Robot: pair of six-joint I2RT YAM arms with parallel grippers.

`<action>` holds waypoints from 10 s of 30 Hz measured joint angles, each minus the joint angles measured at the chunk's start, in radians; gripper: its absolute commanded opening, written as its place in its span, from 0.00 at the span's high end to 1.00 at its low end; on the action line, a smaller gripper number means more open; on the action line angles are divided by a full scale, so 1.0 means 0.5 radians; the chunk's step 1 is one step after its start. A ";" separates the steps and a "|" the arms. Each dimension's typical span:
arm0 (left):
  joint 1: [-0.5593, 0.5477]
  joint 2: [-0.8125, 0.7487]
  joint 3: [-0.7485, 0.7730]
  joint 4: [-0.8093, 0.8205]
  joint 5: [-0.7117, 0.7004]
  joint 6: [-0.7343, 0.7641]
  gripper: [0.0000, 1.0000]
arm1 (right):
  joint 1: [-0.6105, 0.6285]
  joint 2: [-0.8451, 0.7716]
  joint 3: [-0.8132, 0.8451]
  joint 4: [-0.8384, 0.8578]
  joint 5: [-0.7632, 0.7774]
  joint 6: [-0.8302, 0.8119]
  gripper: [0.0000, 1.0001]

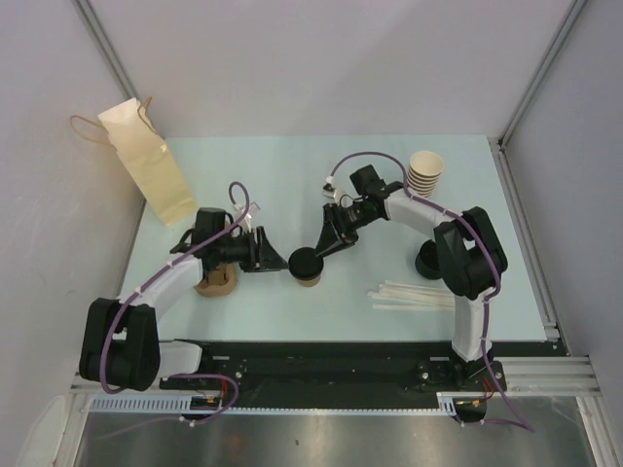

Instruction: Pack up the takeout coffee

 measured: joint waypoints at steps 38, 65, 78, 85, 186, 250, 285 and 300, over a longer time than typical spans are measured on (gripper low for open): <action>-0.204 -0.049 0.077 0.324 0.127 -0.143 0.67 | -0.127 -0.267 -0.077 0.083 -0.060 0.167 0.73; -0.272 0.438 0.171 0.567 0.076 -0.291 0.78 | -0.019 -0.069 -0.197 0.231 0.069 0.287 0.77; -0.272 0.456 0.173 0.567 0.074 -0.291 0.80 | 0.010 -0.011 -0.197 0.281 0.042 0.311 0.77; -0.272 0.461 0.174 0.567 0.075 -0.291 0.80 | 0.001 0.014 -0.197 0.300 0.002 0.328 0.81; 0.120 0.065 0.089 0.150 0.090 -0.117 0.44 | -0.005 0.025 -0.098 0.267 0.155 0.347 1.00; 1.155 -0.282 0.470 -0.455 0.389 0.186 0.15 | 0.340 0.403 0.183 1.156 -0.039 1.206 1.00; 1.260 -0.331 0.464 -0.639 0.390 0.390 0.16 | 0.169 0.735 0.862 0.993 0.218 1.174 1.00; 1.321 -0.332 0.464 -0.785 0.382 0.520 0.15 | 0.142 1.070 1.195 1.090 0.408 1.485 1.00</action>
